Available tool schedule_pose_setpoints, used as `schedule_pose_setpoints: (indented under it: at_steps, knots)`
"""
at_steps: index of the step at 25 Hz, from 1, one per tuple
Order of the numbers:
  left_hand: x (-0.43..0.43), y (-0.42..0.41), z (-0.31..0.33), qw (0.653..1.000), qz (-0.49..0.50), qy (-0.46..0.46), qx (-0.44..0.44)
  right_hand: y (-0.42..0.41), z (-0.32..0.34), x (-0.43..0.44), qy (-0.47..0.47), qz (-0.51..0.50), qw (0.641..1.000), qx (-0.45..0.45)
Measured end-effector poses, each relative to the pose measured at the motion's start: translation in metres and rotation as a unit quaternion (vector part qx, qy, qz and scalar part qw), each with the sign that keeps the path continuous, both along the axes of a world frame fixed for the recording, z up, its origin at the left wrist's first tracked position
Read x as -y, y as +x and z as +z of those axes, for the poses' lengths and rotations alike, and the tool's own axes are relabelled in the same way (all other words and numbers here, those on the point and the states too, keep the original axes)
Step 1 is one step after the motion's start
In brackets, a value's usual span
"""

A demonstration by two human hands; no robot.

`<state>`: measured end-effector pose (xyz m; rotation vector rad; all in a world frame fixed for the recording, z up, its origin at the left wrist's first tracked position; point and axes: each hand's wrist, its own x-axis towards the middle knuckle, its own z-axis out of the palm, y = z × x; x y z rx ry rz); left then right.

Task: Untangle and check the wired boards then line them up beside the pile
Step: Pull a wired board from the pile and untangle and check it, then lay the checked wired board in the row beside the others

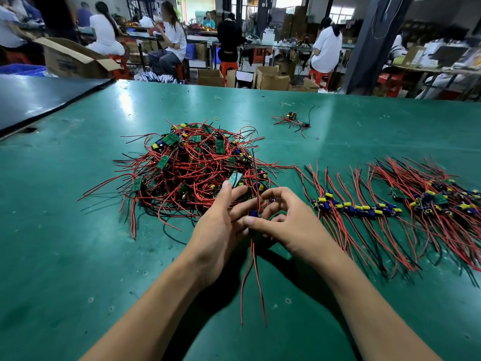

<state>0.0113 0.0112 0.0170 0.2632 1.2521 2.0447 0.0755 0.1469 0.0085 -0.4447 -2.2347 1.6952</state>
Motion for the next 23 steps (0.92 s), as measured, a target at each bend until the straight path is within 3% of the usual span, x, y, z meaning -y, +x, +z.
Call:
schedule_pose_setpoints:
  at_steps: [5, 11, 13, 16, 19, 23]
  knots:
    - [-0.002, 0.002, -0.004, 0.997, 0.021, -0.031, -0.063, -0.001, 0.000, -0.015, 0.092, -0.141, 0.986, -0.017]
    - [0.002, 0.001, -0.007, 0.985, 0.071, -0.073, -0.136, 0.013, 0.001, -0.056, 0.235, -0.344, 0.909, 0.006]
    - [0.003, 0.000, -0.011, 0.980, 0.074, -0.090, -0.163, 0.014, 0.001, -0.057, 0.283, -0.336, 0.898, -0.010]
    - [0.002, 0.000, -0.014, 0.975, 0.092, -0.091, -0.182, 0.007, 0.002, -0.039, 0.295, -0.210, 0.930, -0.072]
    - [0.001, -0.004, -0.016, 0.978, 0.088, -0.091, -0.163, 0.001, -0.006, -0.021, 0.309, -0.079, 0.948, -0.022]
    - [0.002, -0.004, -0.016, 0.981, 0.065, -0.096, -0.156, 0.000, -0.014, -0.026, 0.348, -0.111, 0.929, 0.067]
